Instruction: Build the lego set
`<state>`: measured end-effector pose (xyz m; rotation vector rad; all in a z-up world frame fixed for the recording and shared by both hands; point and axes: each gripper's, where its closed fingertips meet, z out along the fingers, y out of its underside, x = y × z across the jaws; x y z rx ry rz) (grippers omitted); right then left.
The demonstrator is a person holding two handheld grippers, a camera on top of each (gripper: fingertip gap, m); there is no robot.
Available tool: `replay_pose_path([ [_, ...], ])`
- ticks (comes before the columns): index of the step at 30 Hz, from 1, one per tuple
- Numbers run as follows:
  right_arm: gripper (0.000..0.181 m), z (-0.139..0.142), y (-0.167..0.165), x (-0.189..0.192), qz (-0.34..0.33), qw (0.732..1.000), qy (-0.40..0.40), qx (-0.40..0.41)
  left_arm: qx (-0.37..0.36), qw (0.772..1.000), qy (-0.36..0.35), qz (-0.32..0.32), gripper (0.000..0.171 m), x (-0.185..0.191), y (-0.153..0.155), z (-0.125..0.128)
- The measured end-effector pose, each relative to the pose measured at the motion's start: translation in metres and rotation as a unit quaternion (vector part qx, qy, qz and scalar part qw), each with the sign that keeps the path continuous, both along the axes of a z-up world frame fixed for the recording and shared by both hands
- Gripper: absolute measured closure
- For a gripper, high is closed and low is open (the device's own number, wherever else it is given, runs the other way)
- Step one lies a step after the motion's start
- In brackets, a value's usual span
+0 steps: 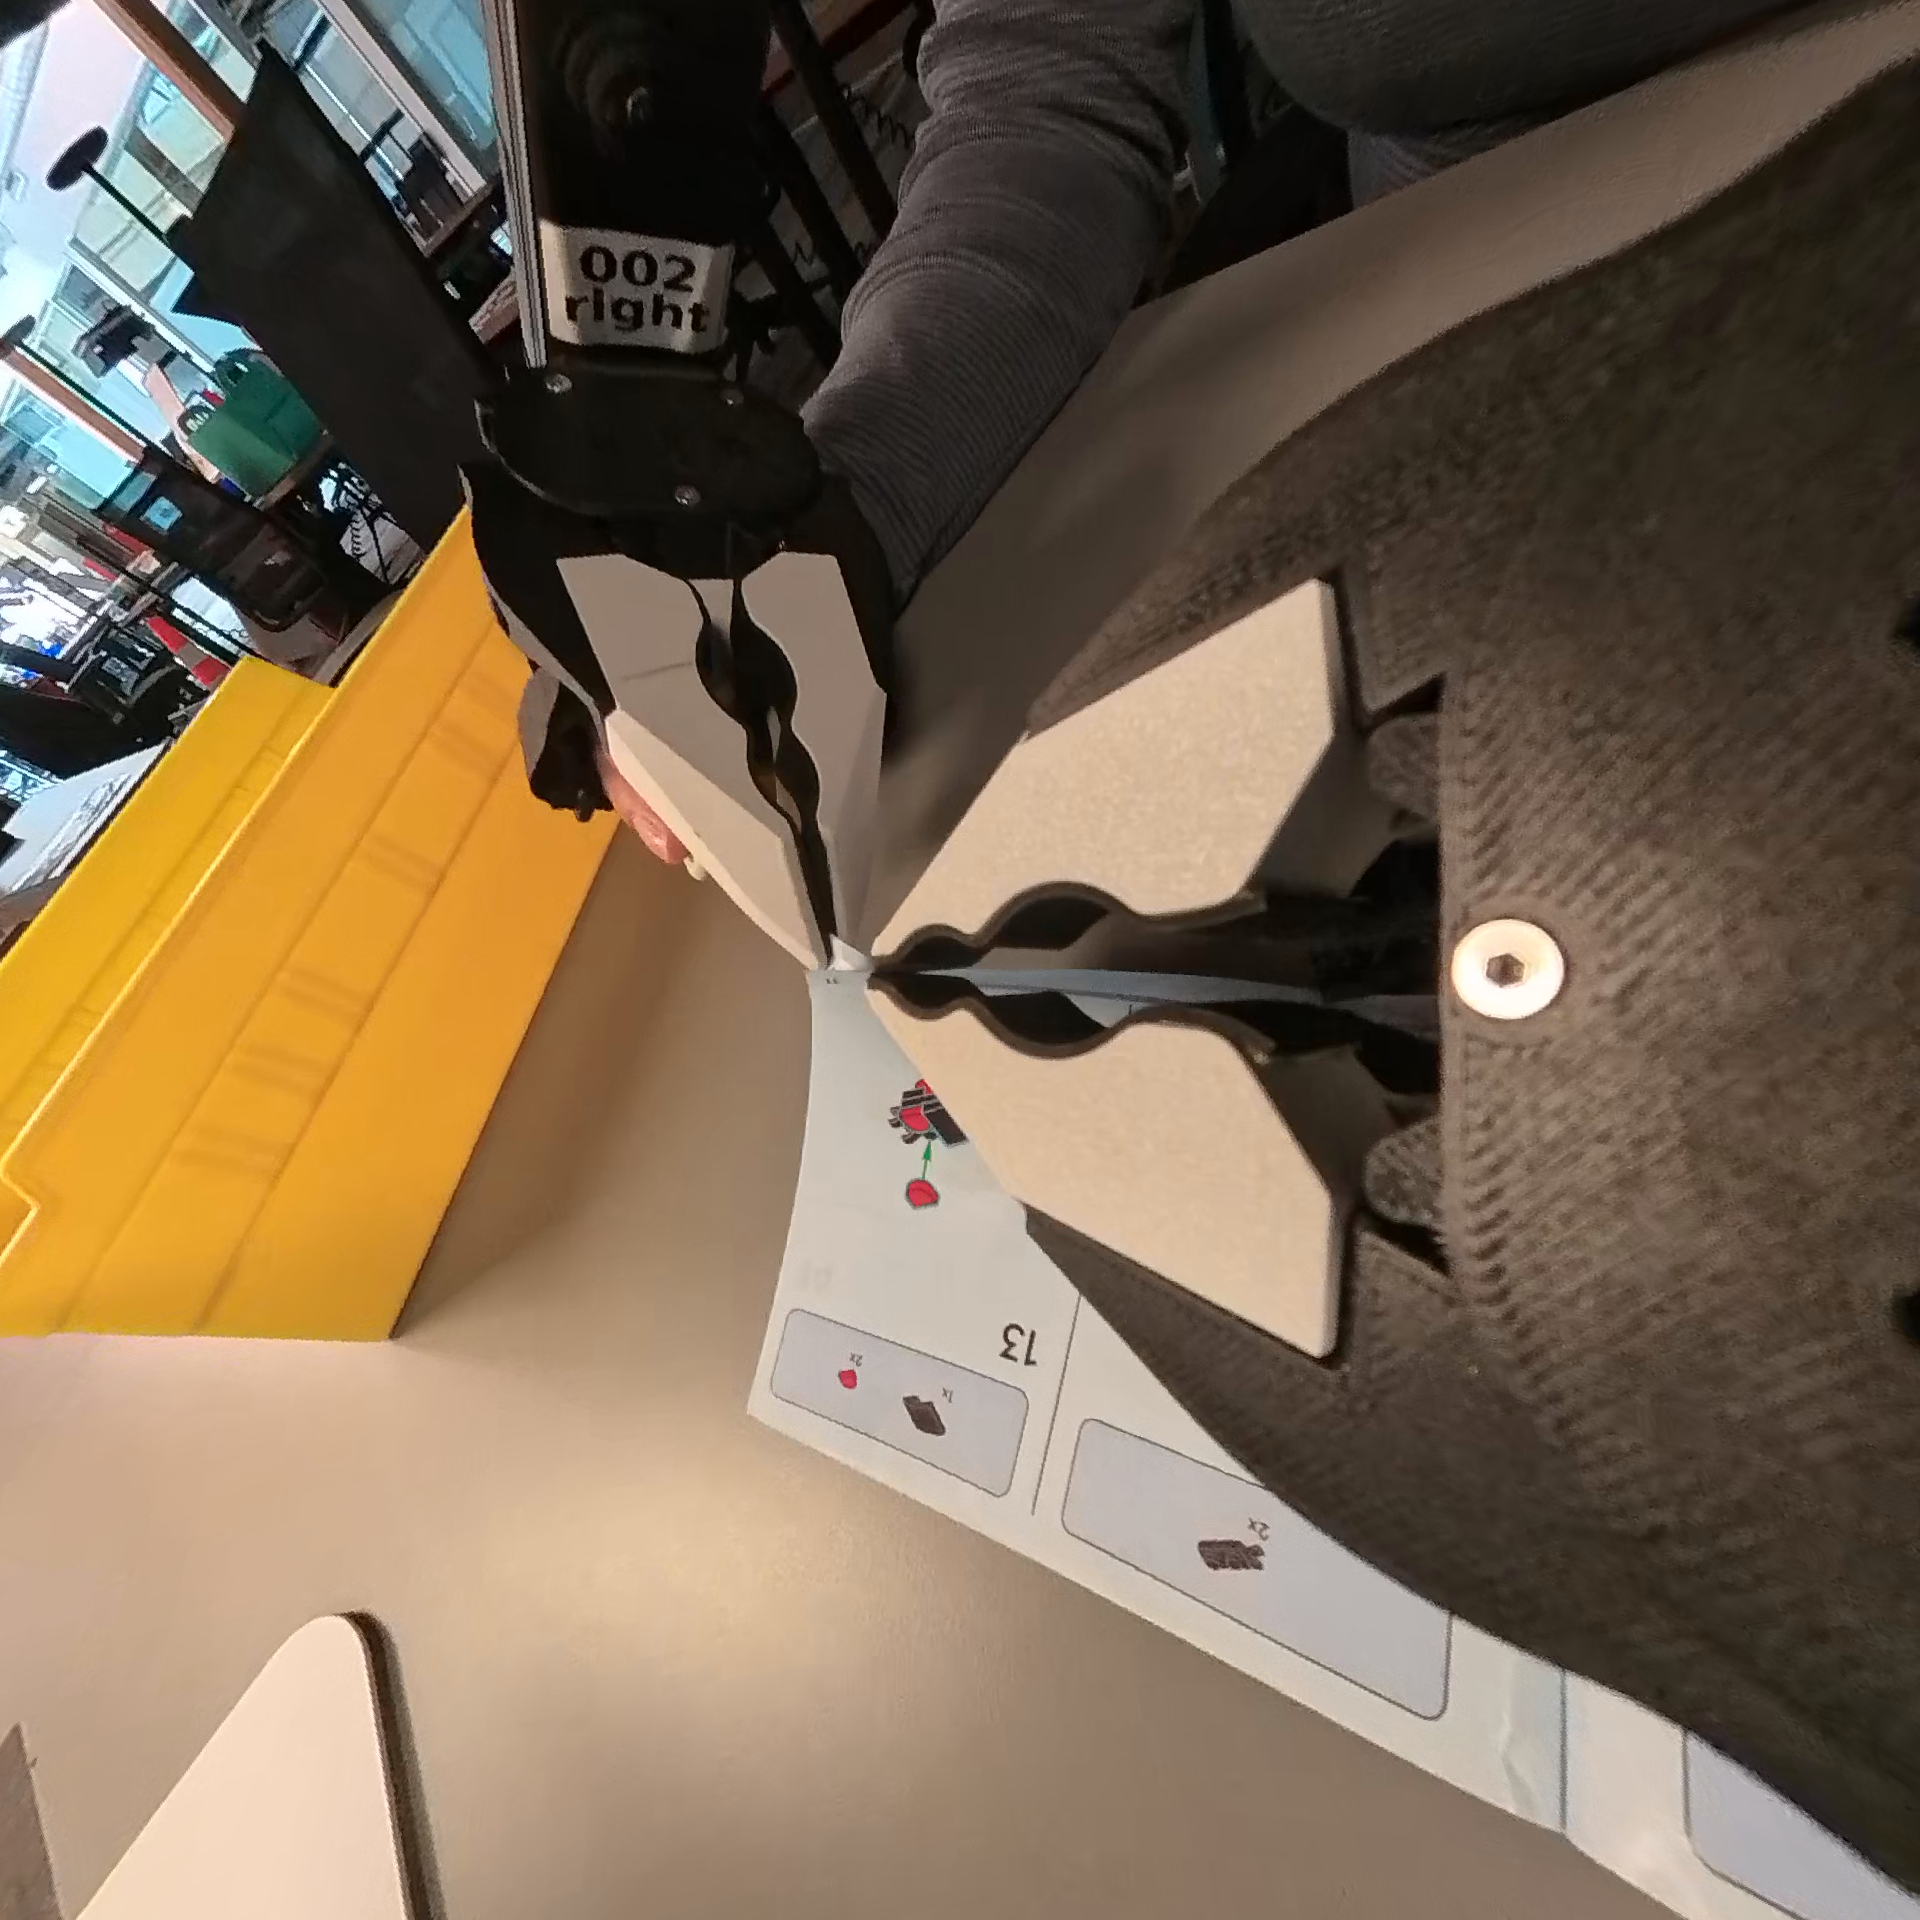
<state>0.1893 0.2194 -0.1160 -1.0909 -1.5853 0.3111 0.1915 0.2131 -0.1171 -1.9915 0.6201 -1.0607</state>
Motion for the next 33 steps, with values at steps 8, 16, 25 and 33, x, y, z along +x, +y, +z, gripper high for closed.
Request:
replay_pose_path([
  [8, 0.181, -0.006, -0.003, 0.0, 0.009, 1.0, -0.019, -0.009, -0.015, 0.999, -0.03, 0.005, 0.171, -0.005, 0.001, 0.005],
  [16, 0.165, 0.016, -0.004, 0.0, 0.01, 0.999, 0.034, 0.032, -0.026, 0.999, -0.027, -0.001, 0.171, -0.005, 0.0, 0.001],
  [25, 0.181, 0.0, -0.005, -0.007, 0.006, 0.995, -0.031, 0.098, -0.03, 0.999, -0.02, -0.012, 0.171, -0.001, -0.004, -0.001],
  [33, 0.181, -0.001, -0.004, -0.006, 0.001, 0.995, -0.035, 0.088, -0.038, 0.999, -0.024, -0.018, 0.157, 0.001, -0.005, -0.001],
])
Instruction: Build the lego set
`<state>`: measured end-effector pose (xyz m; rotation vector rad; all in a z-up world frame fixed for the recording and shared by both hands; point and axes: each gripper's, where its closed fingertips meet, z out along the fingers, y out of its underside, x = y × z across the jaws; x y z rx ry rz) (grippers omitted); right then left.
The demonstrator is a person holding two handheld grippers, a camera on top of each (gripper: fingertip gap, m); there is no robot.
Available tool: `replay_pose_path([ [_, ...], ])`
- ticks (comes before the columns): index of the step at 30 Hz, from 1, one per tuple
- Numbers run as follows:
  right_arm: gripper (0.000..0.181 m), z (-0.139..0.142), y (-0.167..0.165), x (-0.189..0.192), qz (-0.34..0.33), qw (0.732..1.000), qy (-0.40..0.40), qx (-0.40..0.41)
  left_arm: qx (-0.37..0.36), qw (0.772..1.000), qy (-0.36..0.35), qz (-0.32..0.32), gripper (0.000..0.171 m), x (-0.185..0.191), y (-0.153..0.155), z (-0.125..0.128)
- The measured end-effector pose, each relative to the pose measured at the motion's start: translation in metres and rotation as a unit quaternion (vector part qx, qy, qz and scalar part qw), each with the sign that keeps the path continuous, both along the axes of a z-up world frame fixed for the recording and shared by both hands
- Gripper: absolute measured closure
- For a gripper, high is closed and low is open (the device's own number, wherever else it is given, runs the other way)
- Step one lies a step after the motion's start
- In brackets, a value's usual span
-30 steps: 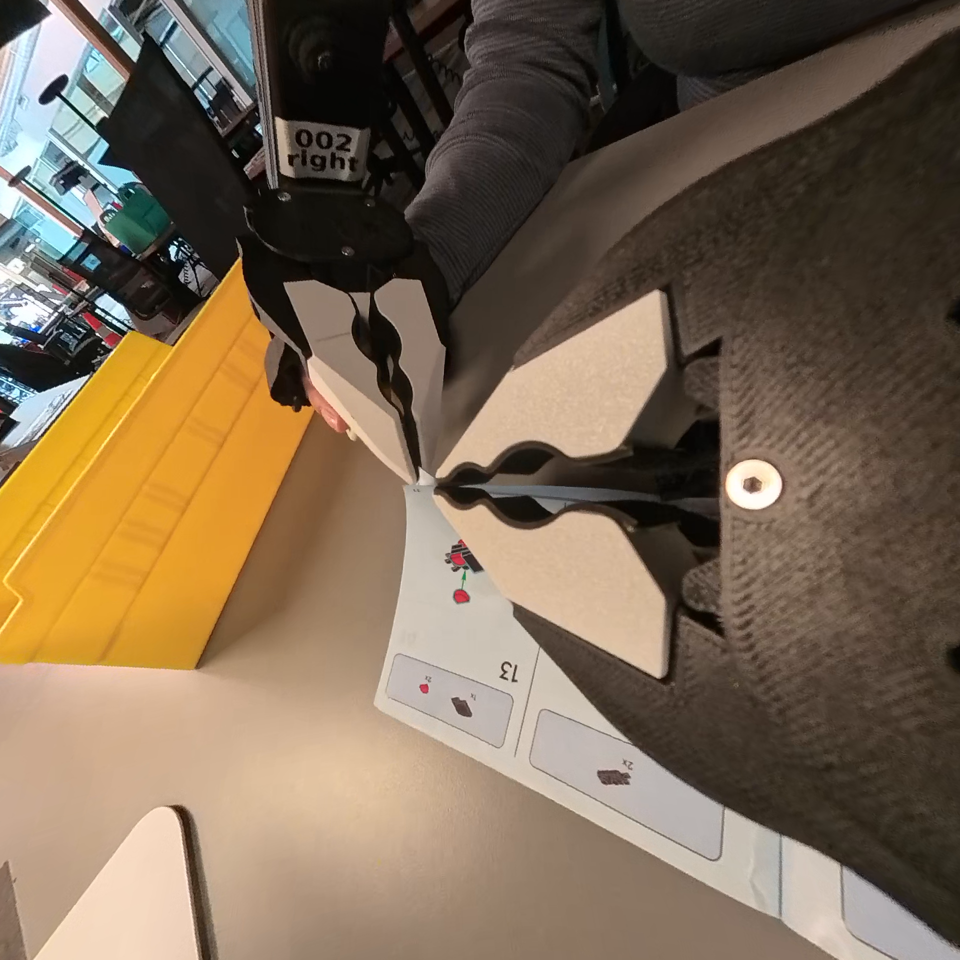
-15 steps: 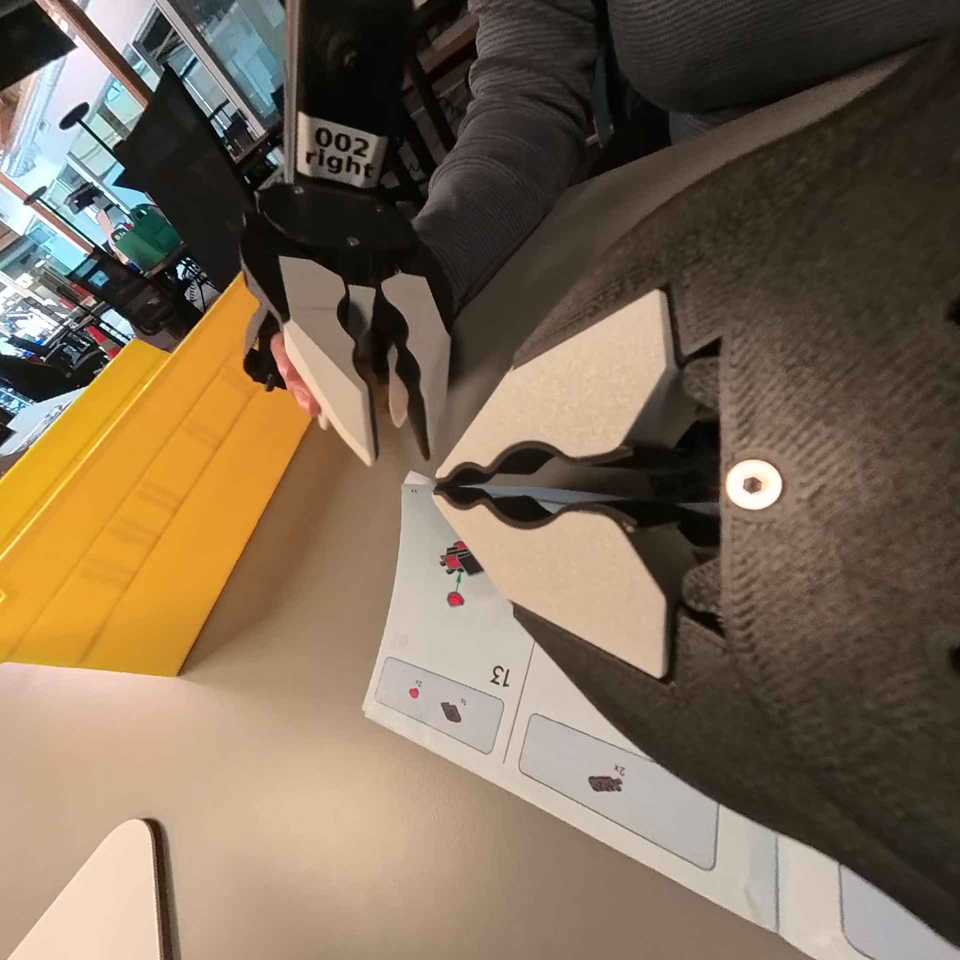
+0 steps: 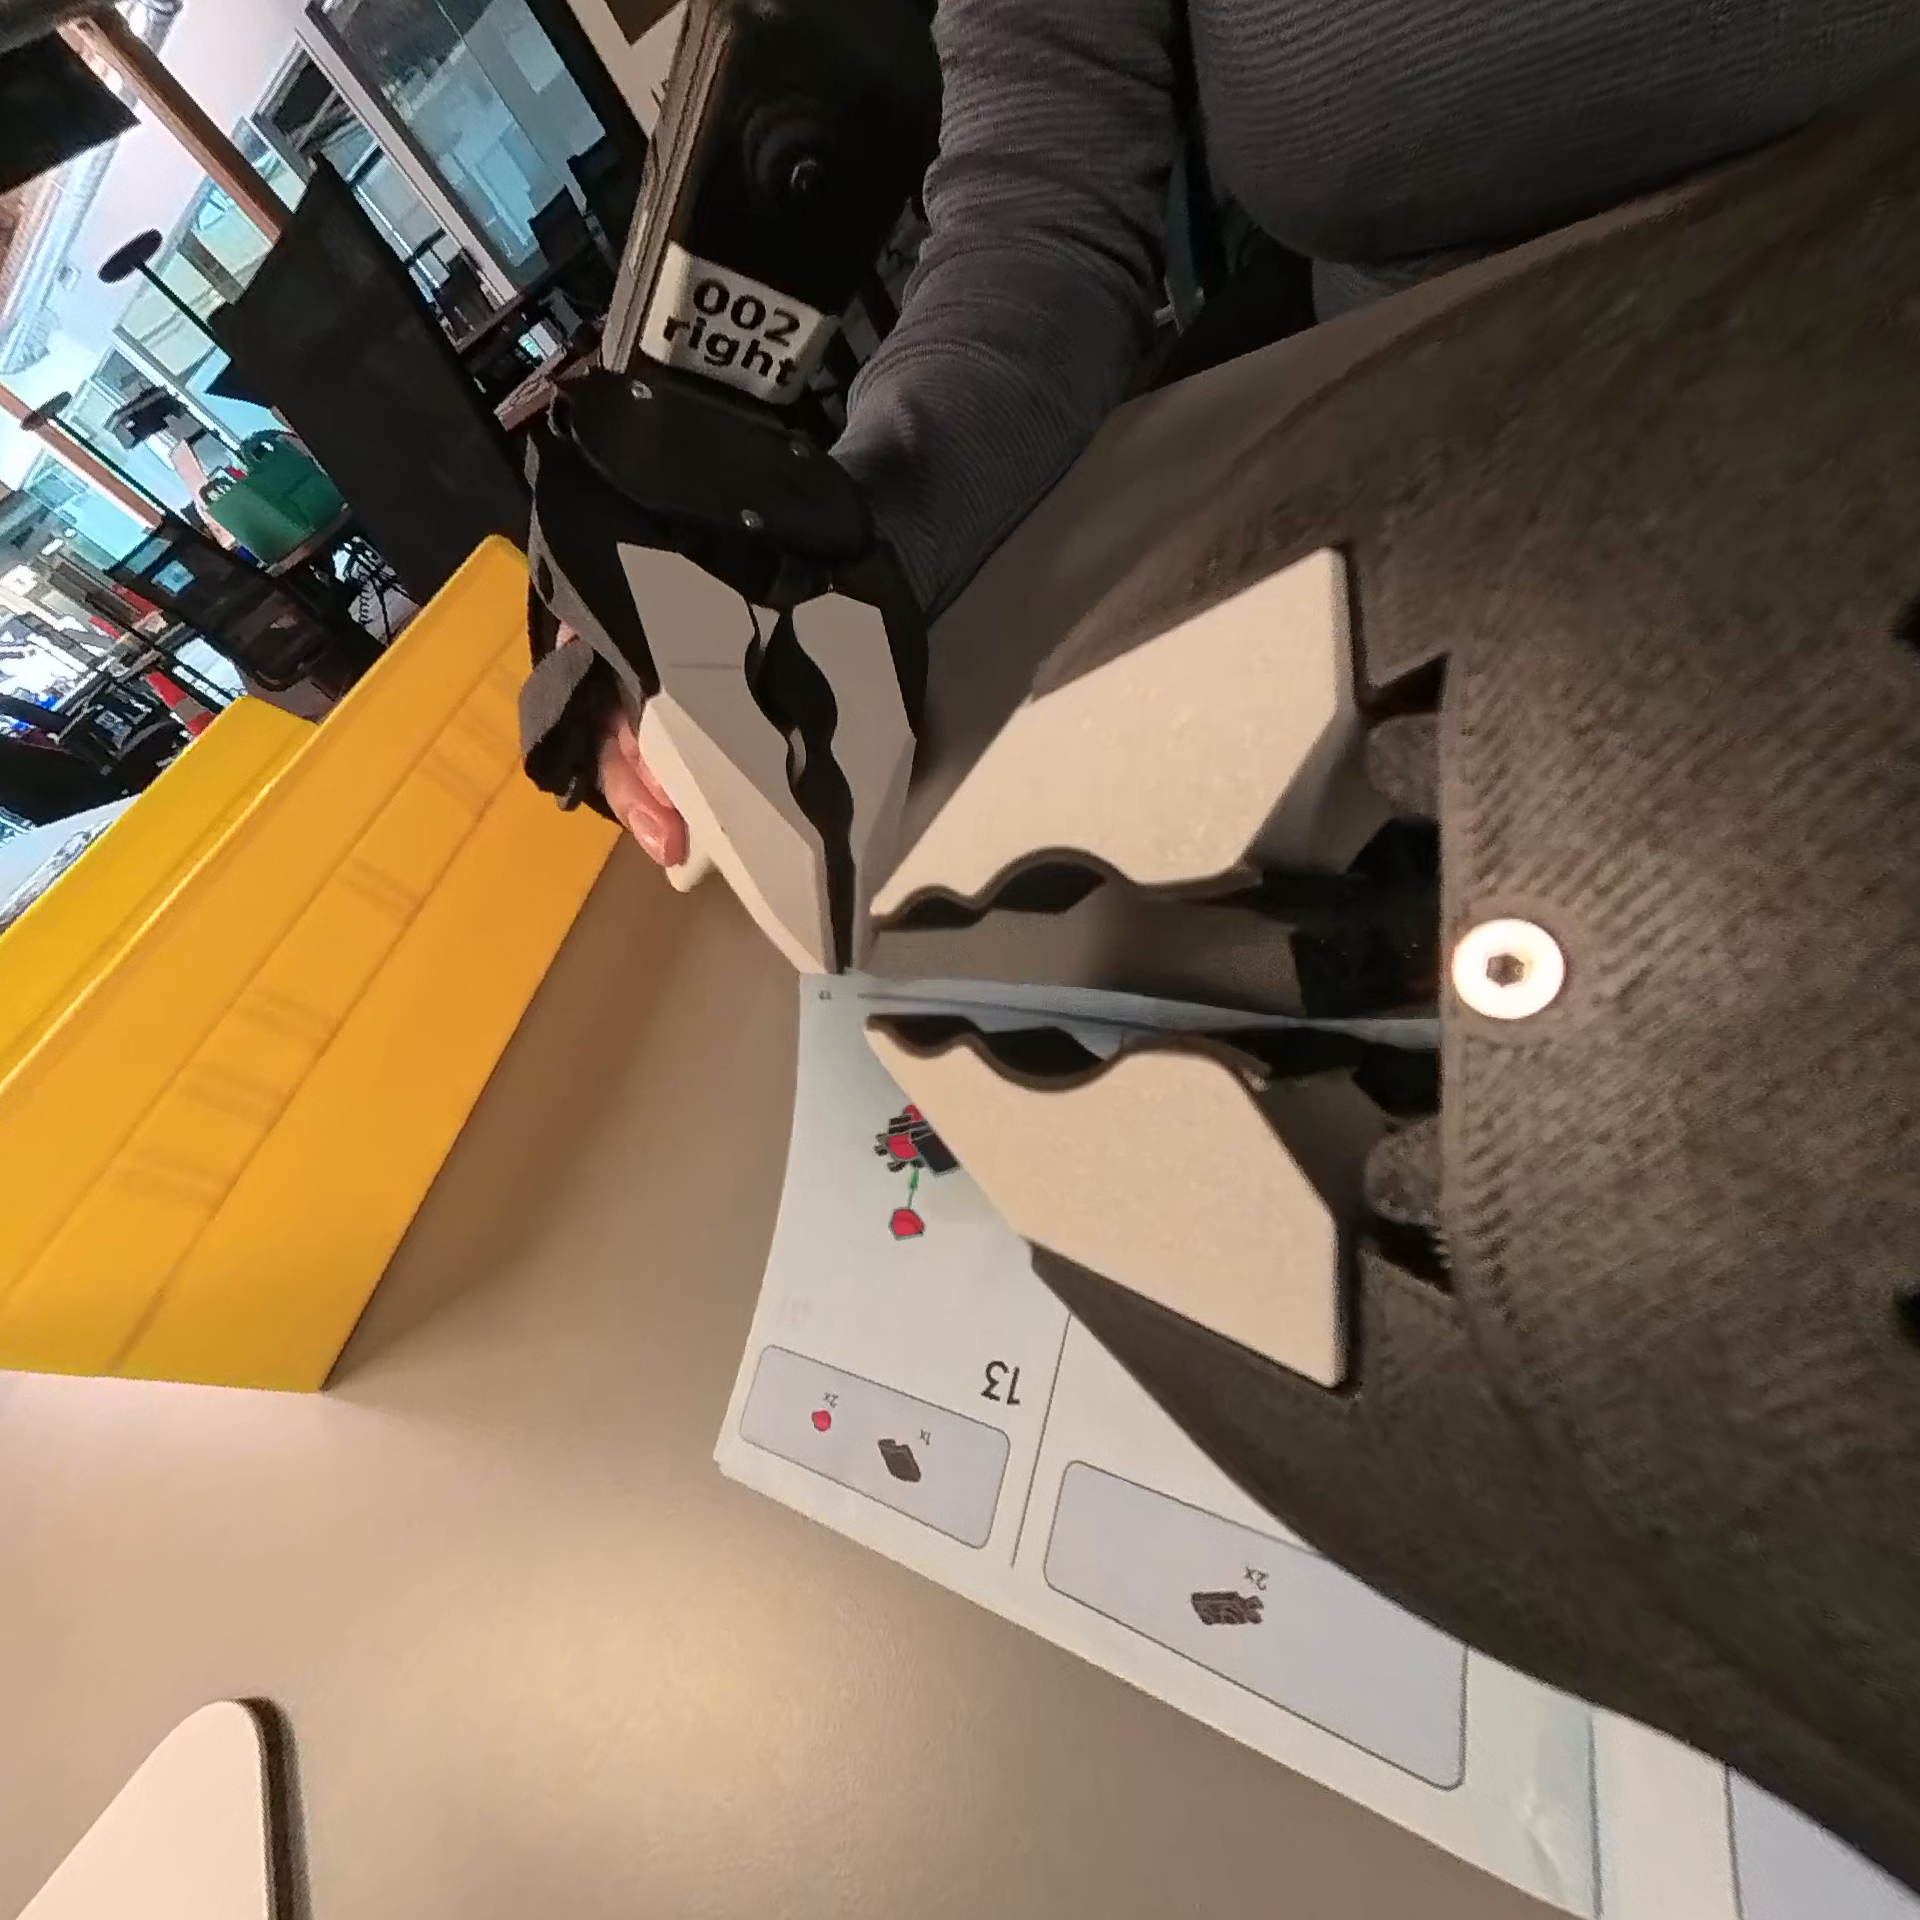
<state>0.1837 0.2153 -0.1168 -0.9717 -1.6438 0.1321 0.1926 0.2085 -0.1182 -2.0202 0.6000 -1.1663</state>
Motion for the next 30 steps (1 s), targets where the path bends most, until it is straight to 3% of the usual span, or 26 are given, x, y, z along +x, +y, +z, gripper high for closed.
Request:
replay_pose_path([
  [4, 0.181, 0.0, -0.002, 0.0, 0.004, 1.0, 0.0, -0.003, 0.004, 1.0, -0.008, 0.001, 0.153, 0.002, 0.0, 0.003],
  [9, 0.181, 0.003, -0.005, -0.001, 0.014, 1.0, 0.008, -0.005, 0.008, 0.999, -0.031, 0.003, 0.171, 0.001, 0.001, 0.009],
  [15, 0.181, 0.004, -0.006, -0.001, 0.016, 1.0, 0.01, -0.01, 0.019, 1.0, -0.024, -0.003, 0.171, 0.001, -0.001, 0.01],
  [20, 0.181, -0.001, -0.004, 0.001, 0.012, 1.0, -0.003, -0.014, 0.071, 0.997, 0.014, 0.028, 0.171, -0.008, 0.004, 0.018],
  [25, 0.181, -0.002, -0.005, 0.0, 0.014, 1.0, -0.006, -0.011, 0.077, 0.996, 0.009, 0.039, 0.171, -0.005, 0.005, 0.022],
  [28, 0.181, 0.001, -0.008, -0.002, 0.02, 1.0, -0.001, -0.004, 0.056, 0.998, 0.004, 0.03, 0.15, 0.002, 0.003, 0.018],
  [30, 0.181, 0.002, -0.011, -0.004, 0.029, 1.0, 0.004, 0.004, 0.041, 0.999, -0.008, 0.022, 0.15, 0.005, 0.002, 0.017],
])
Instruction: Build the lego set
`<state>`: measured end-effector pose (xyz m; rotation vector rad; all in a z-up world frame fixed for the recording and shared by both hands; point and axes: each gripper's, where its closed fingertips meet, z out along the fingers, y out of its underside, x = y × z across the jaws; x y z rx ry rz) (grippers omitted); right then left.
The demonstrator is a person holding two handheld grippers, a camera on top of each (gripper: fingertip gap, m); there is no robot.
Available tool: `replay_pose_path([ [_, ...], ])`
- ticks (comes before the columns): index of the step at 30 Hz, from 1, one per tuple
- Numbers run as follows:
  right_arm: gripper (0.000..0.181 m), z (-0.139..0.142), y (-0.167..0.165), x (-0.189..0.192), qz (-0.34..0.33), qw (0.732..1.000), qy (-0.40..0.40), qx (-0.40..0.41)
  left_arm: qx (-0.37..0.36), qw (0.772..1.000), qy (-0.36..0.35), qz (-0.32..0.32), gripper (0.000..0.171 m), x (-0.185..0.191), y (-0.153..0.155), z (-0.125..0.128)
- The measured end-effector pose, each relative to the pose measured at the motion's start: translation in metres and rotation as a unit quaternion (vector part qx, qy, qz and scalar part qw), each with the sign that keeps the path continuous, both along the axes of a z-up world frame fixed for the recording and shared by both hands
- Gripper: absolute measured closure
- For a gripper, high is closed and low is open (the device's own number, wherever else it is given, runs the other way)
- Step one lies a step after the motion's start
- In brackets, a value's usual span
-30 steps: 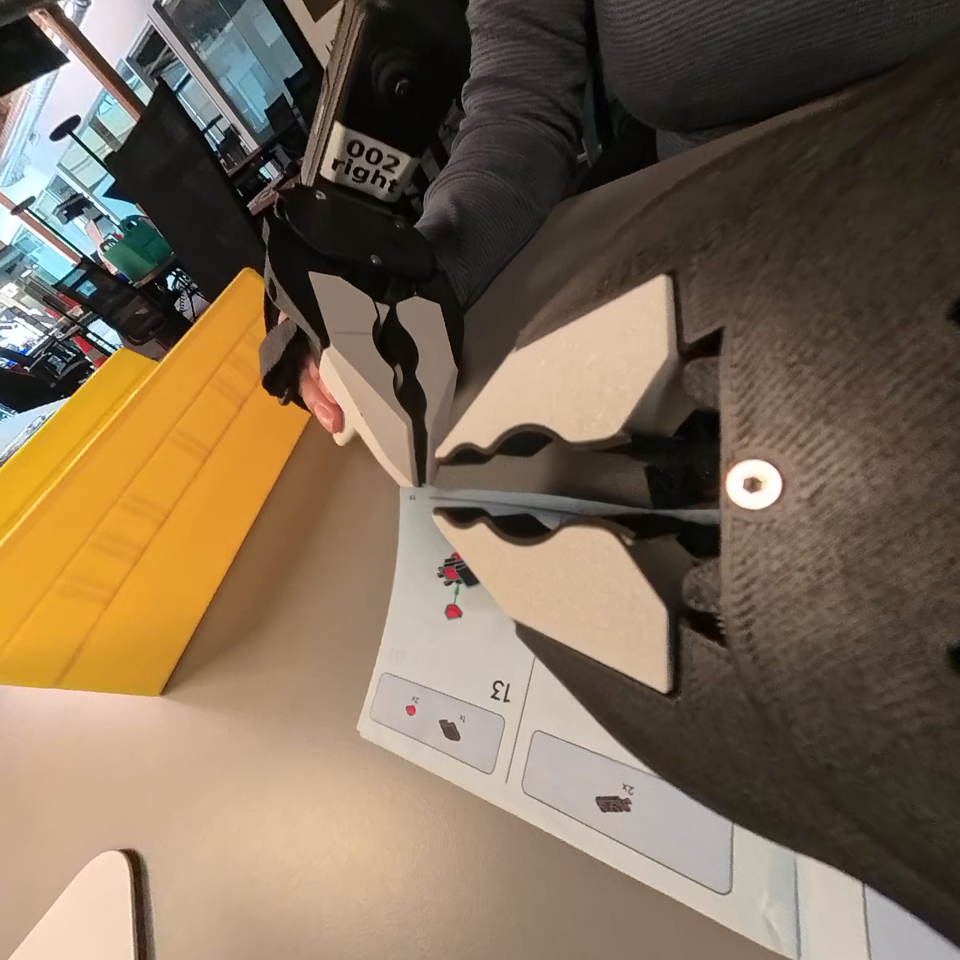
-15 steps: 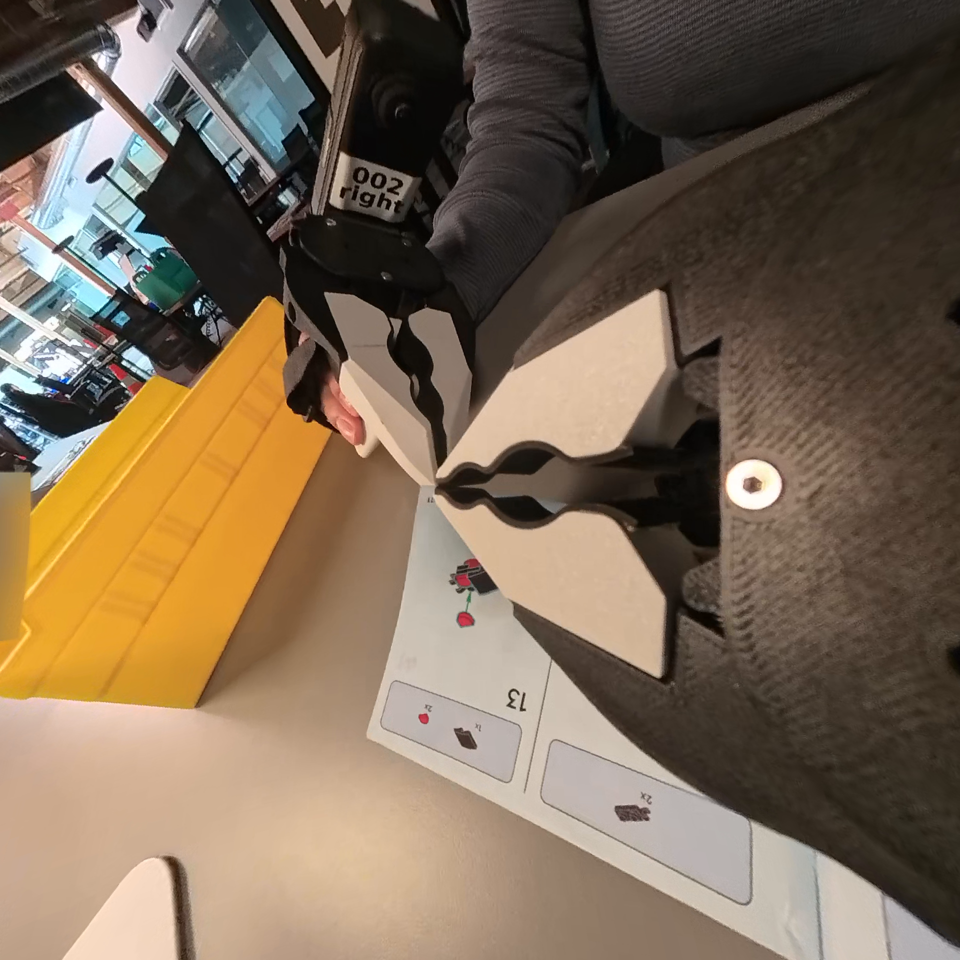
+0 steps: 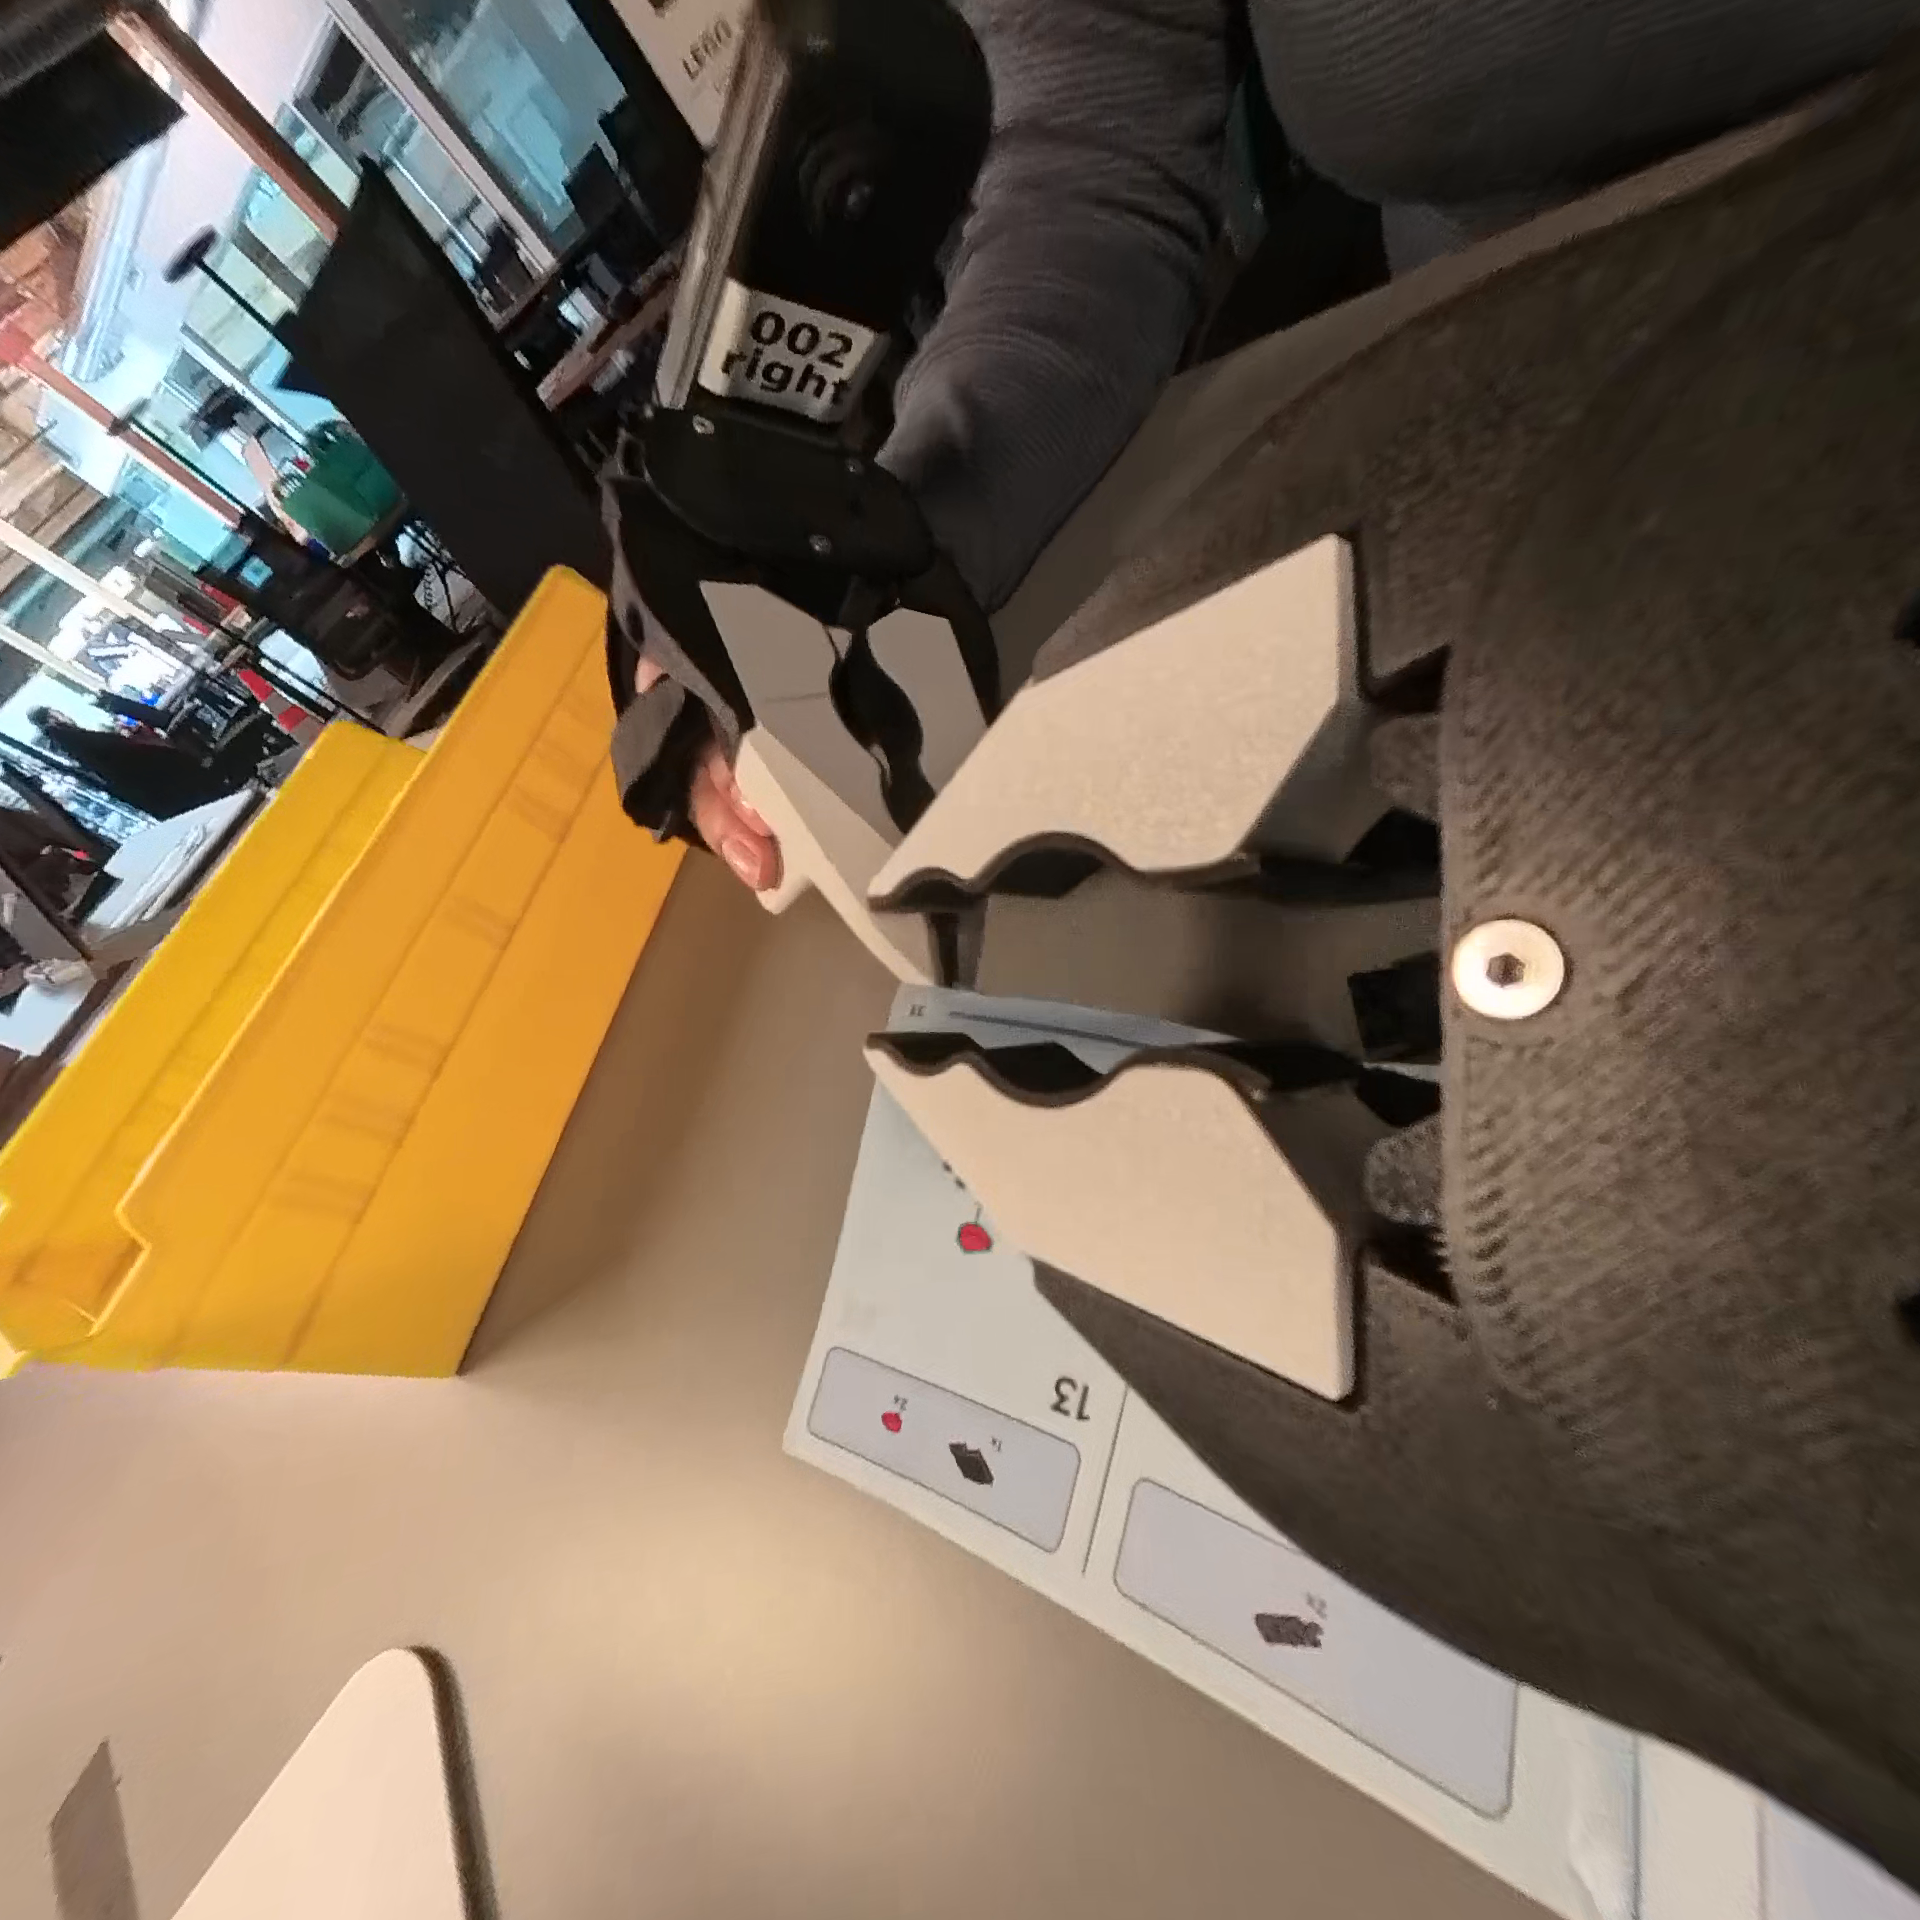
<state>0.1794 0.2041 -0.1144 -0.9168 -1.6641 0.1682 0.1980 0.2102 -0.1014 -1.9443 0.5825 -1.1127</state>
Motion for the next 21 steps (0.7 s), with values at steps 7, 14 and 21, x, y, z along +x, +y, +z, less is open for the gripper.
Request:
replay_pose_path([
  [7, 0.181, 0.003, -0.002, -0.002, 0.004, 1.0, 0.005, 0.015, -0.058, 0.997, -0.049, -0.008, 0.169, -0.003, -0.001, -0.002],
  [14, 0.181, -0.004, 0.001, 0.001, 0.0, 1.0, -0.016, 0.009, -0.02, 0.999, 0.0, 0.039, 0.171, -0.019, 0.008, -0.001],
  [21, 0.181, -0.016, 0.002, 0.002, 0.002, 0.999, -0.046, -0.003, 0.031, 0.986, 0.076, 0.148, 0.171, -0.077, -0.014, -0.003],
])
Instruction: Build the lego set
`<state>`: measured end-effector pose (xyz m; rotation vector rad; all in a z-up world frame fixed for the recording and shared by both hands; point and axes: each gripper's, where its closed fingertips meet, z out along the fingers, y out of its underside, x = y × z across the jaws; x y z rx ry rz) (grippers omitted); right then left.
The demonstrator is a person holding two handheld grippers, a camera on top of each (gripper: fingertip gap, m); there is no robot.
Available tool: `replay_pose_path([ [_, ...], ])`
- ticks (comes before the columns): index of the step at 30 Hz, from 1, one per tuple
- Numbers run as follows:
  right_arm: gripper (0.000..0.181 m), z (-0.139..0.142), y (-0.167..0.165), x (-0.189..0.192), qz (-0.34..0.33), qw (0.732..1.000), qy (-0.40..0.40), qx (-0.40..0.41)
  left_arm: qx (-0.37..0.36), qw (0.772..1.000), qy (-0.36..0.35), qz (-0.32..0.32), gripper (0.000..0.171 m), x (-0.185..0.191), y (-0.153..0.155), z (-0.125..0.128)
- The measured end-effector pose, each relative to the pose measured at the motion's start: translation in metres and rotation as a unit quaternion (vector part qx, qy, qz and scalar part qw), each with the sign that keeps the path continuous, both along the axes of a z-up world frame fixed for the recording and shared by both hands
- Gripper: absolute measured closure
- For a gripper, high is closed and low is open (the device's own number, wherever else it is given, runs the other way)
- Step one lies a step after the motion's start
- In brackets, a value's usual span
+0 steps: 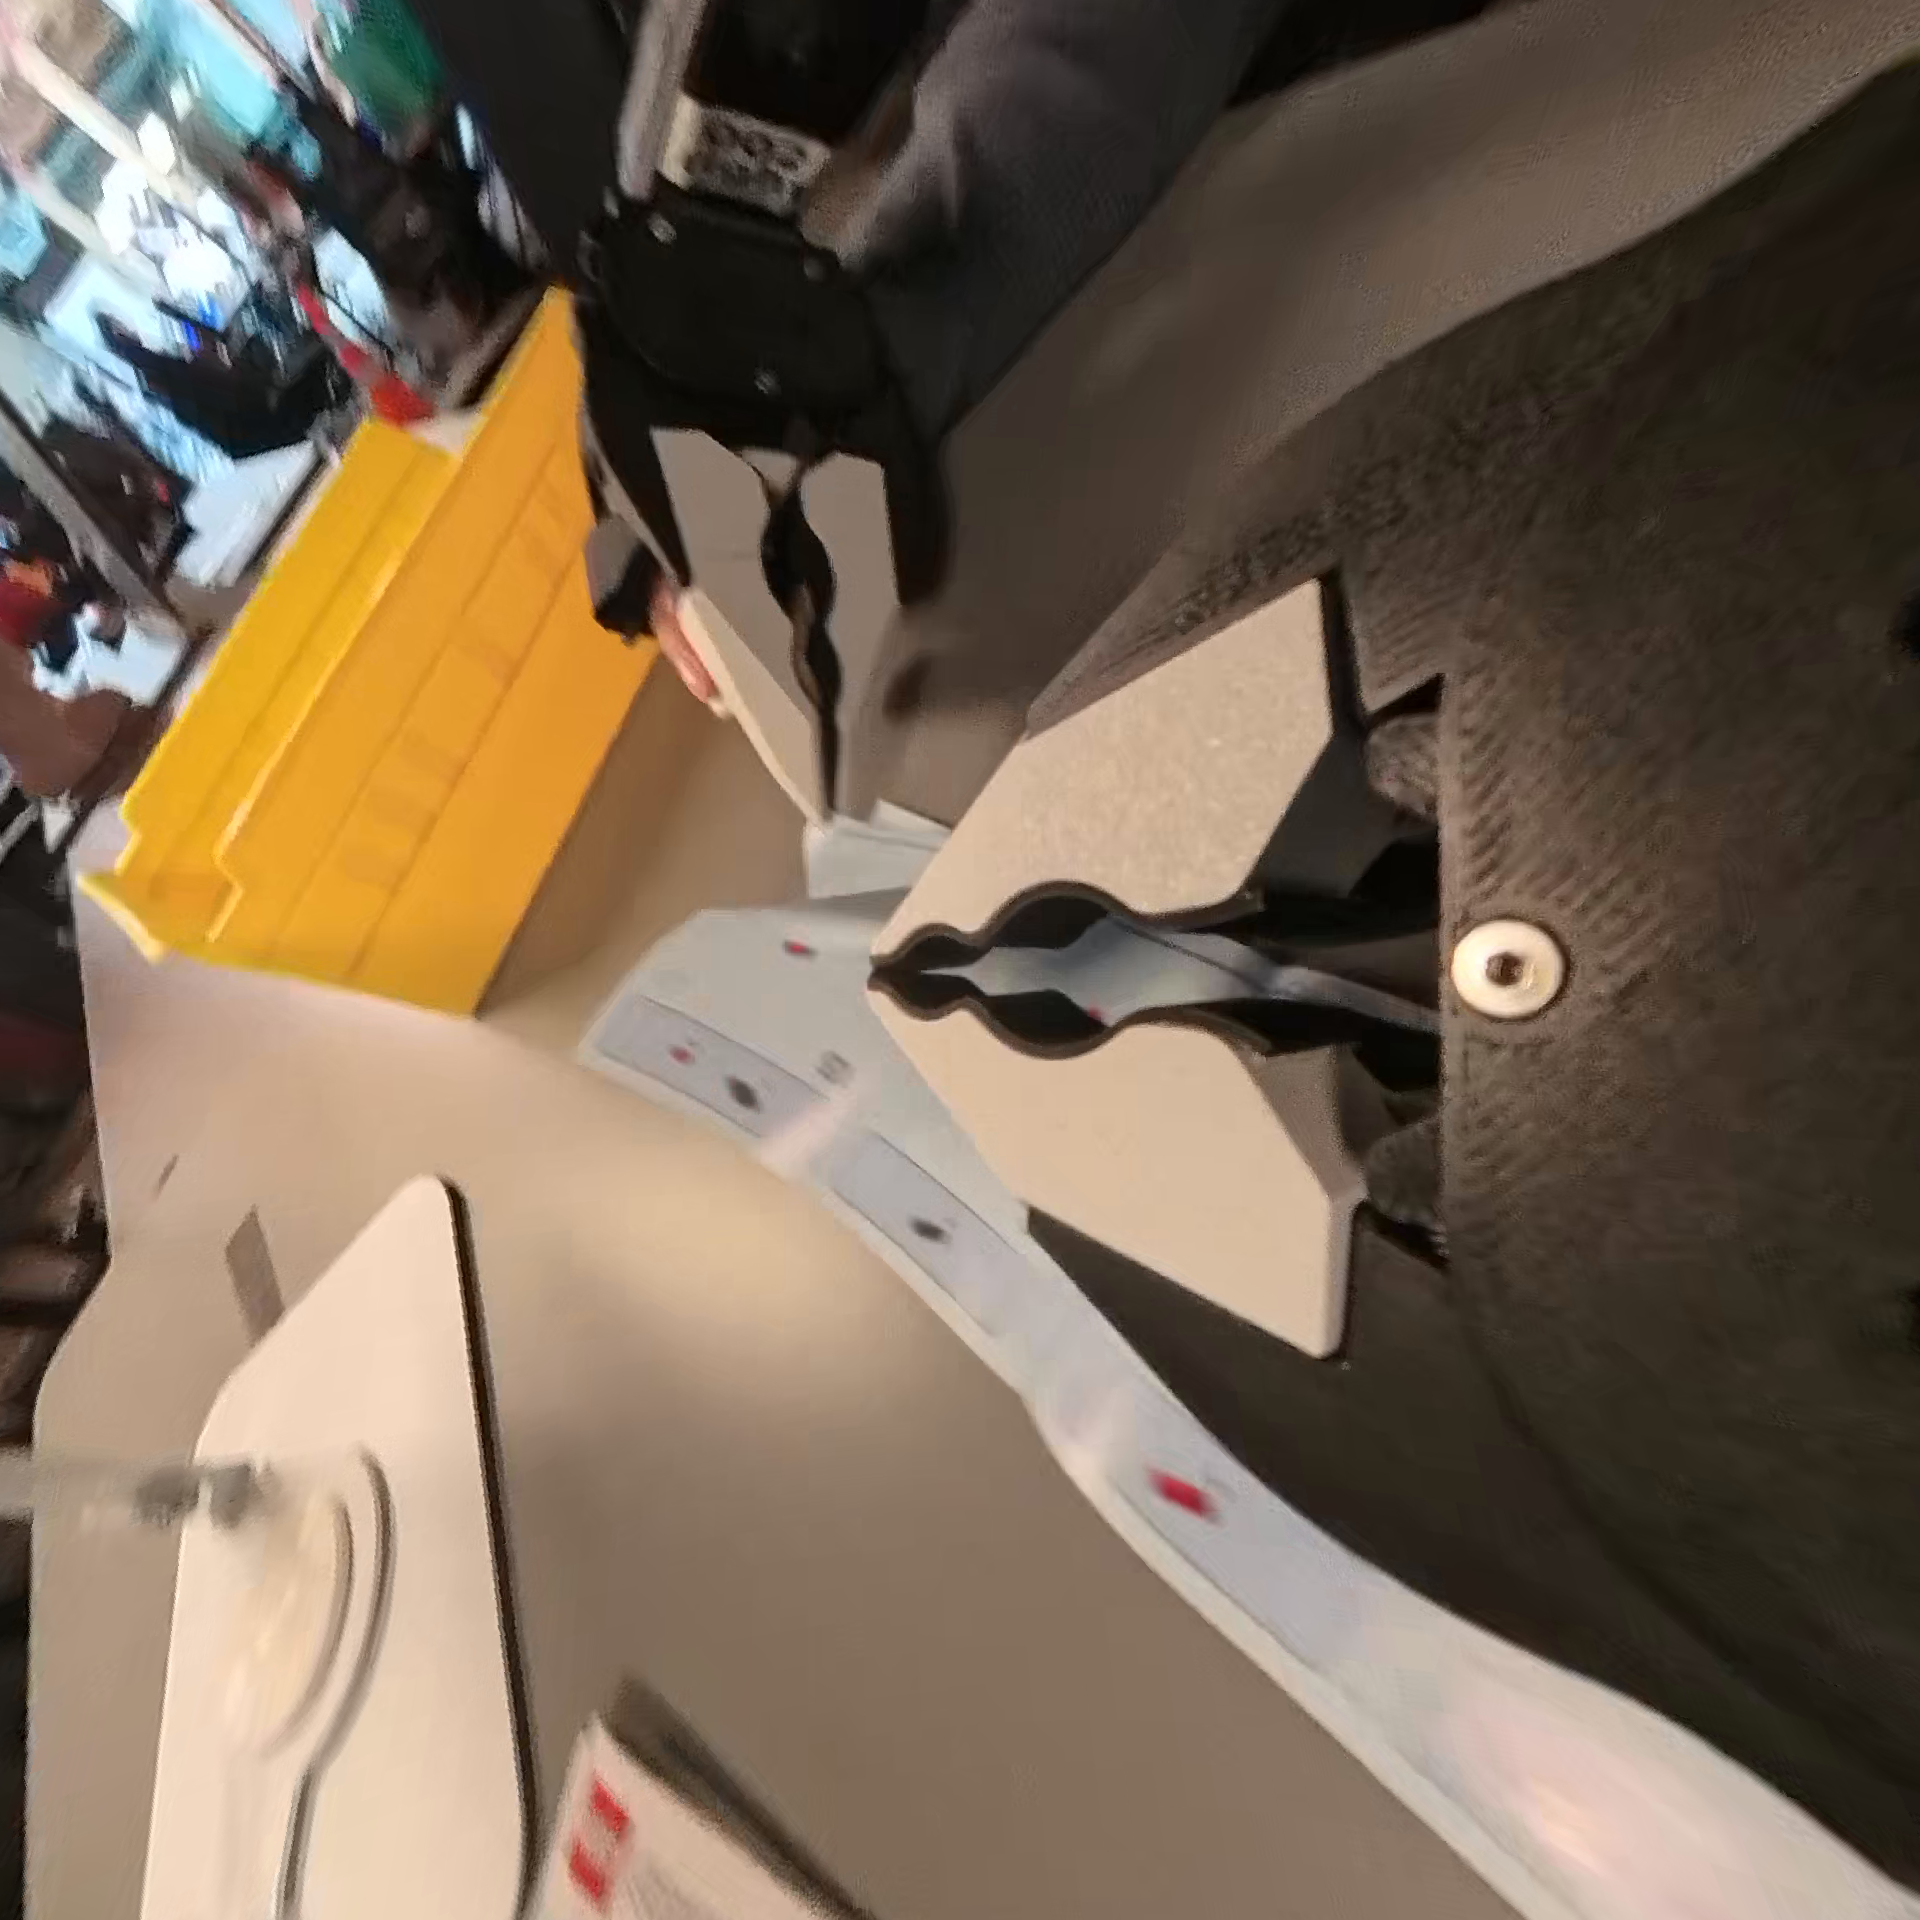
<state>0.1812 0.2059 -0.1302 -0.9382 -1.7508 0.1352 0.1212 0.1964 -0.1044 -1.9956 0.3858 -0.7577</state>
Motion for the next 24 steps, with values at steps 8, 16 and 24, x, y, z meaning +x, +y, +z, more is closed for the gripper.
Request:
replay_pose_path([
  [8, 0.181, -0.005, -0.002, -0.003, 0.003, 1.0, -0.013, 0.002, -0.025, 0.984, 0.112, 0.138, 0.171, -0.091, -0.076, -0.024],
  [16, 0.181, -0.012, 0.003, 0.0, -0.009, 1.0, -0.021, -0.006, -0.058, 0.98, 0.104, 0.161, 0.171, -0.113, -0.117, -0.031],
  [24, 0.172, -0.013, 0.011, 0.009, -0.04, 0.999, -0.016, -0.012, -0.063, 0.982, 0.095, 0.15, 0.159, -0.124, -0.143, -0.04],
])
